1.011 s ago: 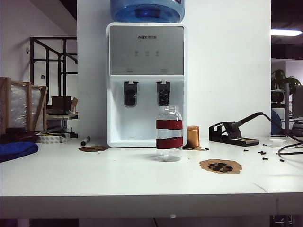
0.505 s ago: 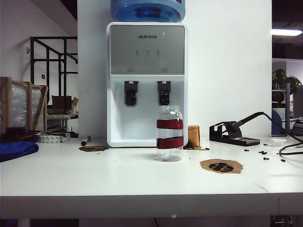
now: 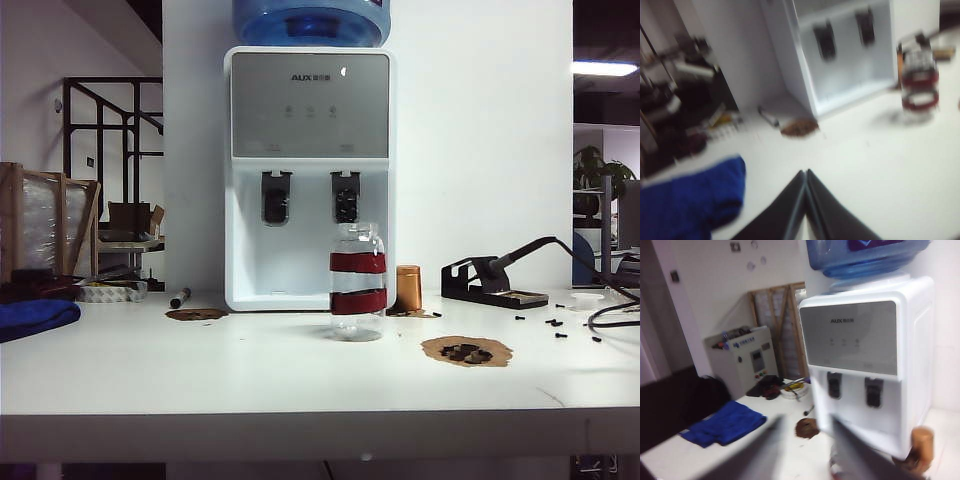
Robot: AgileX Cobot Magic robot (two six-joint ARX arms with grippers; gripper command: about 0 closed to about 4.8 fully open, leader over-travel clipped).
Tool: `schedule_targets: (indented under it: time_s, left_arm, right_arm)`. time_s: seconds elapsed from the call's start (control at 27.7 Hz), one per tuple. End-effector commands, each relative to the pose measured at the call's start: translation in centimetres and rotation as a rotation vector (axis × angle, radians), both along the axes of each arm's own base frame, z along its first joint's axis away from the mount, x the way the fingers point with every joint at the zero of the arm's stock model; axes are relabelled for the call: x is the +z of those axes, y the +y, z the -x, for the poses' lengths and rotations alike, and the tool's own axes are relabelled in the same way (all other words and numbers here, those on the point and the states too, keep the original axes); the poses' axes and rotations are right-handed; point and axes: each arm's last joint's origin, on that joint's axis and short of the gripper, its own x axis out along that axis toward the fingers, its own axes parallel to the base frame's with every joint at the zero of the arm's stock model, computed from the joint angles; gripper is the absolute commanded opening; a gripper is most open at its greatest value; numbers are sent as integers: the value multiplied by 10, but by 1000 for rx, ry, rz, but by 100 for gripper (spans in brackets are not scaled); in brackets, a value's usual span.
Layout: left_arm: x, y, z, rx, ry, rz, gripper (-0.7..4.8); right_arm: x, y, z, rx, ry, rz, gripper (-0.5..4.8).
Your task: Pick up the water bottle with two loops of red belts, then reach the front water dispenser and gently press the gray-black baffle horizontally to get a little water.
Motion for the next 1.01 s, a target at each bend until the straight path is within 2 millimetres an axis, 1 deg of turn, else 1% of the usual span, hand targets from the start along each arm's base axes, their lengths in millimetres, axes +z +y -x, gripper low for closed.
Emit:
schedule_targets:
  time_s: [0.04, 0.14, 0.22, 0.29, 0.32, 0.36, 0.4, 0.43, 0.58, 0.69, 0.83, 1.01]
  left_arm:
    - [13, -1, 2, -23, -9, -2, -5]
    - [24, -1, 2, -50, 52, -1, -5]
    - [33, -2, -2, -77, 142, -1, -5]
    - [41, -4, -6, -108, 187, 4, -5]
    - [46, -5, -7, -144, 219, 16, -5]
    - [50, -6, -7, -169, 252, 39, -5]
    - [54, -7, -6, -203, 301, 92, -5]
    - [56, -7, -5, -219, 314, 112, -5]
    - [63, -8, -3, -228, 303, 143, -4]
    - [65, -8, -3, -221, 310, 179, -4]
    - [71, -8, -2, -232, 283, 184, -5]
    - [77, -8, -2, -237, 246, 189, -5]
  right_arm:
    - [6, 2, -13, -17, -116, 36, 479]
    - [6, 3, -21, -10, -141, 42, 479]
    - [-3, 8, -30, 0, -153, 78, 479]
    - [-25, 17, -36, 41, -157, 82, 479]
    - [-42, 21, -37, 37, -141, 83, 479]
    - [-55, 23, -37, 46, -124, 83, 479]
    - [-75, 27, -37, 69, -86, 74, 479]
    - [-87, 29, -36, 79, -71, 75, 479]
    - [-118, 31, -34, 95, -33, 90, 479]
    - [-130, 33, -37, 107, -14, 93, 479]
    - [-138, 37, -48, 106, -29, 79, 479]
    - [-150, 42, -62, 44, -22, 65, 479]
